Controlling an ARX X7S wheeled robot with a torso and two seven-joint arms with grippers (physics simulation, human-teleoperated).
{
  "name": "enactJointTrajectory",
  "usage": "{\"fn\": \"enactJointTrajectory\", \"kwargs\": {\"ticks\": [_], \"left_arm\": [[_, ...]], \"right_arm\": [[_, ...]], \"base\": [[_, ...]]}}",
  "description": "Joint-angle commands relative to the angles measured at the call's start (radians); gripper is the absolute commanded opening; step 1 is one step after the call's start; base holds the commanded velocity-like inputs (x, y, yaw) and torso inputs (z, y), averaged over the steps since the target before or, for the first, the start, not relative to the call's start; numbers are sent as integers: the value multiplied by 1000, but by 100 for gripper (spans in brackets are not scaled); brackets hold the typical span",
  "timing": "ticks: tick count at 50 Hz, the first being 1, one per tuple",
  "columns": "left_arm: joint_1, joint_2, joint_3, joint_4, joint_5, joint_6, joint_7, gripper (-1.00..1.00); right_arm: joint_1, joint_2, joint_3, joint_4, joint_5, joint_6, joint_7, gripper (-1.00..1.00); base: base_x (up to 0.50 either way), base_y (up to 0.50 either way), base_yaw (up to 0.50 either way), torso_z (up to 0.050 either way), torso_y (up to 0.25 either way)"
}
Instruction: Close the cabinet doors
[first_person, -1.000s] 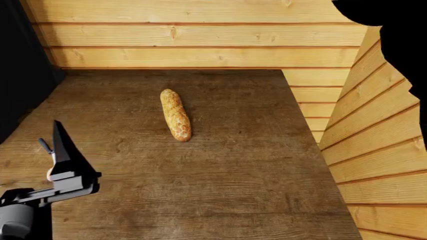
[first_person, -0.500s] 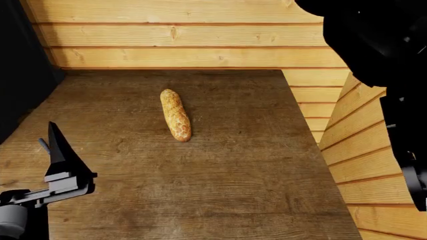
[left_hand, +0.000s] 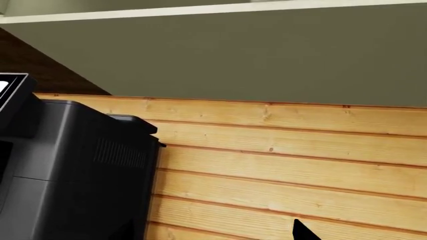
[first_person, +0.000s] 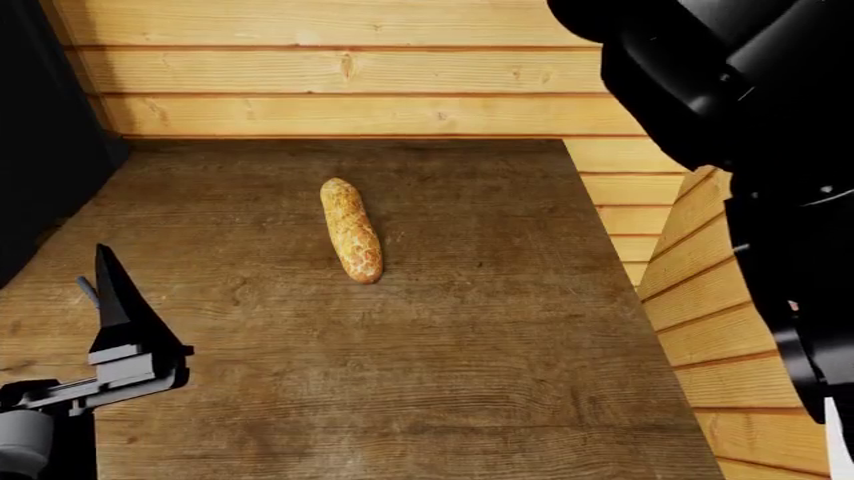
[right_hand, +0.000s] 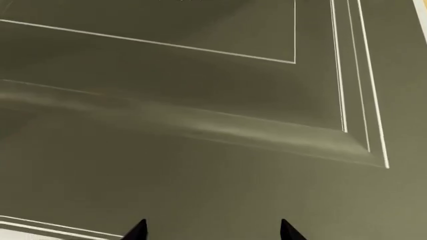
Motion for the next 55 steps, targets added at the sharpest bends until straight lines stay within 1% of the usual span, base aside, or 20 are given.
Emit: {"fn": "enactJointTrajectory", "kwargs": {"ticks": [1,9,12,14,19,23,29,34,37,42,47,50,55], "left_arm": [[2,-3,0,2,-1,1,-3,100],[1,-6,-1,3,-5,-1,-5,100],[1,-6,-1,4,-6,-1,-6,100],[1,-7,-1,3,-6,-1,-7,100],[0,-7,-1,0,-6,2,-8,100],[-1,-7,-1,-4,-5,2,-9,100],[-6,-7,6,0,3,-7,-14,100],[-18,-9,18,9,13,-25,-19,100],[-25,-10,24,13,17,-38,-23,100],[-46,-12,37,21,26,-66,-30,100],[-65,-13,49,24,30,-93,-37,100],[-78,-11,56,28,38,-111,-46,100],[-98,-16,64,40,43,-145,-55,100]], "right_arm": [[-54,-30,-93,323,179,-2,-59,100],[-12,-68,-95,469,152,-26,-92,100],[-10,-68,-94,483,150,-30,-92,100],[-17,-54,-89,443,160,-19,-78,100],[-45,37,-74,163,206,40,9,100],[-78,156,-42,-192,283,111,138,100],[-113,297,-5,-575,382,187,297,100],[-159,399,33,-810,463,210,419,100],[-196,452,46,-911,488,209,474,100],[-296,543,71,-1051,499,166,550,100],[-460,637,69,-1164,432,99,597,100],[-626,695,57,-1175,327,-5,566,100],[-835,794,62,-1175,189,-192,532,100]], "base": [[16,3,4,0,0],[8,3,6,0,0],[6,5,8,0,0],[10,5,9,0,0],[6,3,6,0,0],[3,0,0,0,0],[0,0,0,0,0],[0,0,0,0,0],[0,0,0,0,0],[0,0,0,0,0],[0,0,0,0,0],[0,0,0,0,0],[0,0,0,0,0]]}}
